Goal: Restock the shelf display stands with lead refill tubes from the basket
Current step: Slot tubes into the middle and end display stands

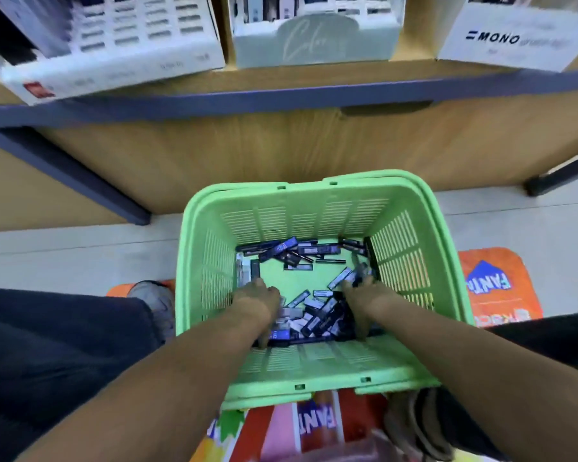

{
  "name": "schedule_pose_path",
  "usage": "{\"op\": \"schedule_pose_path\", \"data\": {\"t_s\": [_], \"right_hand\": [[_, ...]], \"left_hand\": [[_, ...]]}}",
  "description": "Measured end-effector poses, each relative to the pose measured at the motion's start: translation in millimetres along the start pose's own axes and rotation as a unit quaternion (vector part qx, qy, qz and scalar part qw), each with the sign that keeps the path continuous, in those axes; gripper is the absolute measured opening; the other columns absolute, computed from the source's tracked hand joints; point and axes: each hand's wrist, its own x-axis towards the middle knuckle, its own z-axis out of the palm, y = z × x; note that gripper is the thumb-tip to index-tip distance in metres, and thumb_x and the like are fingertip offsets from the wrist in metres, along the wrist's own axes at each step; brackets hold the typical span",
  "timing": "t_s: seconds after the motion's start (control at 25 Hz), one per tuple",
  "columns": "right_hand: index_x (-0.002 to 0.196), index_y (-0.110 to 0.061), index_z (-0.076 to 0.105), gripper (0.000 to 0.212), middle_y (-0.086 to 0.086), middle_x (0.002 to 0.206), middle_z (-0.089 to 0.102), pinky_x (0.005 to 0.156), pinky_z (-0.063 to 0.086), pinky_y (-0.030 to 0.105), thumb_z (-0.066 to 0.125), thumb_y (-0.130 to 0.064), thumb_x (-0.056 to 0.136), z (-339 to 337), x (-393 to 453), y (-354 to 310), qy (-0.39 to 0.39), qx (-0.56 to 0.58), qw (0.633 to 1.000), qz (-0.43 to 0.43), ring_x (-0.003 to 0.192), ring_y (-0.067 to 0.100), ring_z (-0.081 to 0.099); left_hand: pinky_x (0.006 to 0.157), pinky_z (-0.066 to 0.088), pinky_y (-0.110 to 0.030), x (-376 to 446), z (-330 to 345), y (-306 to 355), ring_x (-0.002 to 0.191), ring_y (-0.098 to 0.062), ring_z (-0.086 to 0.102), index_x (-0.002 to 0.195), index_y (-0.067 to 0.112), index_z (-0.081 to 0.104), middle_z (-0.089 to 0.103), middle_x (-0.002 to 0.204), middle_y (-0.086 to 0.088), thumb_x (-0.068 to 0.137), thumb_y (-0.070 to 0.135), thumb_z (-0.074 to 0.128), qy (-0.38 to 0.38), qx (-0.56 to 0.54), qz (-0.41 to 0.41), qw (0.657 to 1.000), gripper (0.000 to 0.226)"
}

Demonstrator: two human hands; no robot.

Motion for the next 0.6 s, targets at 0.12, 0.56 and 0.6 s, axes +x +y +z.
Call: {"op": "schedule_pose_path", "data": {"t_s": [0.12,0.56,0.6], "right_hand": [[0.160,-0.026,-0.004,0.115,0.034,0.161,-0.004,0.108,0.045,0.052,0.081,-0.025,0.082,8.1,3.0,-3.1,0.007,-0.057,0.998,-0.022,0.140,0.055,0.032],[0.159,-0.023,-0.006,0.113,0.015,0.157,0.010,0.086,0.059,0.045,0.066,-0.066,0.084,20.1,19.8,-6.7,0.118,-0.125,0.981,-0.086,0.136,0.042,0.035],[0.159,-0.023,-0.002,0.109,0.015,0.155,0.013,0.084,0.059,0.043,0.063,-0.068,0.085,14.6,21.0,-11.1,0.125,-0.092,0.985,-0.080,0.135,0.041,0.035]], "left_hand": [[0.103,0.047,-0.050,3.4,19.5,16.0,0.128,-0.042,0.043,0.150,0.006,0.023,0.025,0.144,-0.027,0.083,0.005,0.071,0.069,0.071,0.009,0.995,0.082],[0.111,0.034,-0.051,34.5,34.5,36.1,0.126,-0.033,0.041,0.144,0.011,0.027,0.039,0.133,-0.014,0.076,0.035,0.081,0.167,0.079,0.049,0.981,0.090],[0.111,0.035,-0.051,36.7,34.2,36.3,0.126,-0.034,0.041,0.143,0.010,0.027,0.039,0.135,-0.014,0.077,0.038,0.081,0.169,0.052,0.040,0.983,0.090]]}}
